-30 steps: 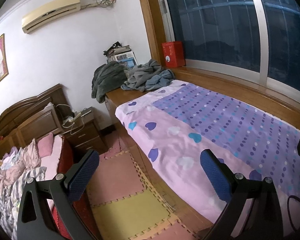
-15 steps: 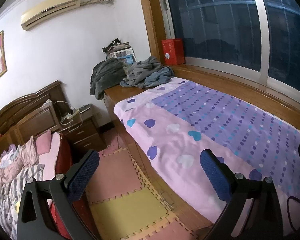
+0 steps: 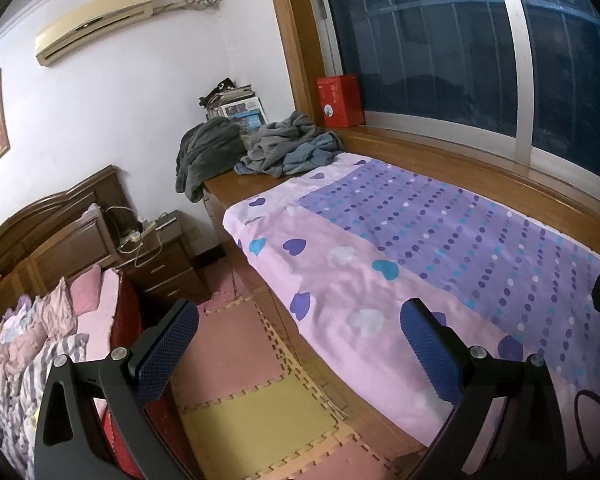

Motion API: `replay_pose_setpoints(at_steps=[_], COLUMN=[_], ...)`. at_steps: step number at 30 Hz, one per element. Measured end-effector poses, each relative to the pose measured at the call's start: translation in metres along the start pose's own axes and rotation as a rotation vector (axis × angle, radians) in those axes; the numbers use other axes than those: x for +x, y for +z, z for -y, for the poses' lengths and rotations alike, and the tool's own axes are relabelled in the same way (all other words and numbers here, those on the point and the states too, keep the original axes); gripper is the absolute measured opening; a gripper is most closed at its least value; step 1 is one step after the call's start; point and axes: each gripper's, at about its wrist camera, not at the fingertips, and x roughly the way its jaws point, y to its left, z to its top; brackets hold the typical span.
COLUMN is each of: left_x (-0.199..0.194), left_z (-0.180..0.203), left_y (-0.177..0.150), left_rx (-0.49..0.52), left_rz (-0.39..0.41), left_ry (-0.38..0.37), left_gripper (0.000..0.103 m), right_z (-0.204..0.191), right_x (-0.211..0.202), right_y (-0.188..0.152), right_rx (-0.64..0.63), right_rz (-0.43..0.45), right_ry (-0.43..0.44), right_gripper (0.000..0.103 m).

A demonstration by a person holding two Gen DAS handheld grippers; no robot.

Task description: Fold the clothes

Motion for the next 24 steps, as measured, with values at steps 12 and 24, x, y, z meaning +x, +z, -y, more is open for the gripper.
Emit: replay_pose_setpoints(at_steps=[12, 24], left_x=[0.009, 0.042], left_z=[-0.006, -0.086], left_y=[-0.02, 0.024], left_rx=[-0.056, -0.067], left_rz=[-0.024, 0.149], left_ry=[-0.216, -0.39], left_gripper=[0.103, 0.103], right_z=[0.003, -0.028], right_x=[0.01, 0.097], right_y=[-0.006, 0.03], right_rx=[0.058, 0.133], right_rz=[0.021, 0.04], right_ry=[0.012, -0.023], right_gripper=[0.103, 0.103])
